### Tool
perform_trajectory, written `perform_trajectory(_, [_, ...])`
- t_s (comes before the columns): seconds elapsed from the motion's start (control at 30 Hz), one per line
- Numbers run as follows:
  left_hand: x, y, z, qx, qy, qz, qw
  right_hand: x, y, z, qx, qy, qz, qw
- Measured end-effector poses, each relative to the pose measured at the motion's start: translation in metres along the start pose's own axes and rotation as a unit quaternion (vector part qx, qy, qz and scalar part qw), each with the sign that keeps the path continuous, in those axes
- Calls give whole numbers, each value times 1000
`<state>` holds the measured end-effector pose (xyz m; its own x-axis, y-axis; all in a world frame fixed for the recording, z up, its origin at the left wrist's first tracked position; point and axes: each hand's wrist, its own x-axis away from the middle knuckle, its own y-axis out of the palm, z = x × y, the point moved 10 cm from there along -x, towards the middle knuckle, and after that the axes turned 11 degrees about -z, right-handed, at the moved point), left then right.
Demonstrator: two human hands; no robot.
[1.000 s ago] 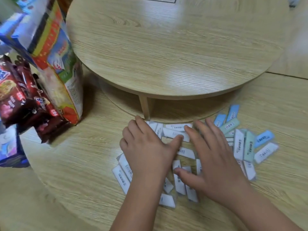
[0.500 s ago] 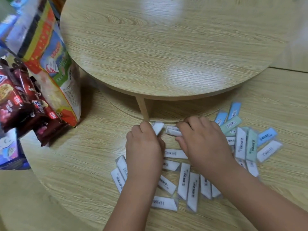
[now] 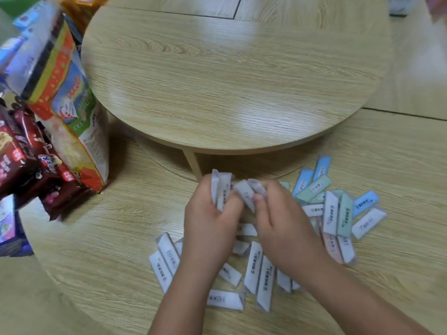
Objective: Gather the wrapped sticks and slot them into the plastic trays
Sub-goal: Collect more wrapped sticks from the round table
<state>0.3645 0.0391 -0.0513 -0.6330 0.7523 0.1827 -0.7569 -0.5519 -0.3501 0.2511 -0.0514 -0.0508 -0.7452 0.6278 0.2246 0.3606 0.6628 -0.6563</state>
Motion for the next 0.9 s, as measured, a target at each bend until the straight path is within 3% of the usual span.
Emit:
perform_trajectory(0.1, [0, 19, 10, 84, 9, 11, 996, 7, 8, -1, -204, -4, -12, 979])
perform_trajectory(0.37, [-6, 55, 2, 63, -46, -62, 995, 15, 25, 11, -258, -3, -159, 953])
perform_trajectory(0.47, [-8, 59, -3, 149, -71, -38, 986, 18, 28, 7, -299, -10, -192, 935])
perform_trajectory(0.53, [-9, 63, -5, 206, -80, -30, 975, 18, 25, 4, -279, -23, -179, 943])
perform_trajectory(0.63, [-8, 59, -5, 232, -79, 22, 969, 15, 22, 2, -282, -27, -158, 946])
perform_trajectory(0.77, [-9, 51, 0, 235, -74, 106, 963, 23, 19, 9, -380, -18, -148, 913])
perform_trajectory(0.83, [-11, 46, 1, 216, -70, 127, 966, 31, 4, 21, -327, -36, -147, 933])
perform_trajectory(0.9, [-12, 44, 0, 197, -64, 111, 972, 37, -30, 39, -139, -81, -127, 979])
